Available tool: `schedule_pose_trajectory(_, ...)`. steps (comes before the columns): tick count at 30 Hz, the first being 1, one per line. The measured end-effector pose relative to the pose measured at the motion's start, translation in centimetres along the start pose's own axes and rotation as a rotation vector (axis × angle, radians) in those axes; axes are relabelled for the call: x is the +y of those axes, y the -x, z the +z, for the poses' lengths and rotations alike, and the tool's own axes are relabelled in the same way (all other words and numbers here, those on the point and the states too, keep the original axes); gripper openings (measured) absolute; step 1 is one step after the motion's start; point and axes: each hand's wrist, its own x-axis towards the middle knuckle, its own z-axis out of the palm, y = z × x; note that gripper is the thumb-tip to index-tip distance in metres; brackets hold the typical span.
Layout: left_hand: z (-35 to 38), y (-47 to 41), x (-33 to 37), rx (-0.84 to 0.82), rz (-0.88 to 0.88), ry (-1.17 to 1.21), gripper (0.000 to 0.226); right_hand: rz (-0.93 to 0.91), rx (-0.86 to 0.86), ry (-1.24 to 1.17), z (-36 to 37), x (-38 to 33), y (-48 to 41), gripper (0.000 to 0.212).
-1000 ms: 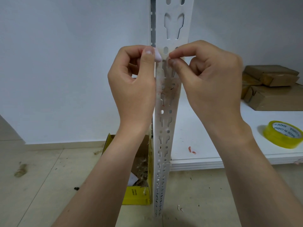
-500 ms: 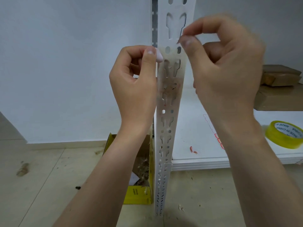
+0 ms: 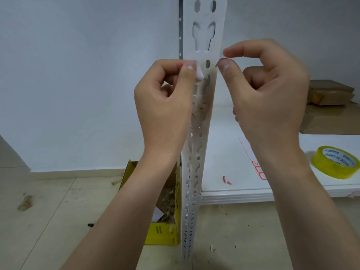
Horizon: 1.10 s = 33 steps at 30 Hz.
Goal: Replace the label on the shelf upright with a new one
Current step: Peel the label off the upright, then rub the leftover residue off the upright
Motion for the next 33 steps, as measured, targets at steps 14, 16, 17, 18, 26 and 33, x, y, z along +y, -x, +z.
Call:
schedule_pose_trajectory(14,6.1,7.0,-1.8,-0.600,-0.406,-0.333,0.018,0.138,-0.207,0.228,-5.4,7.9,2.9,0.005)
schedule_pose_trajectory(16,6.8,8.5,-4.3,-0.678,-0.422,-0.473,0.017,0.252,-0.372,0.363,-5.9,10.5,4.4,0.006)
schedule_pose_trajectory(17,7.0,9.1,-5.3,-0.710,-0.411,-0.537,0.015,0.300,-0.439,0.426,-6.1,11.5,5.2,0.006)
schedule_pose_trajectory(18,7.2,9.7,-6.3,-0.741,-0.390,-0.606,0.015,0.337,-0.493,0.480,-6.2,12.4,6.0,0.007)
schedule_pose_trajectory(26,7.5,13.5,-13.5,-0.859,-0.211,-0.978,0.016,0.341,-0.728,0.657,-6.1,16.9,11.9,0.009)
schedule_pose_trajectory(33,7.8,14.1,-14.9,-0.870,-0.126,-1.076,0.017,0.303,-0.909,0.726,-5.2,17.2,13.2,0.013)
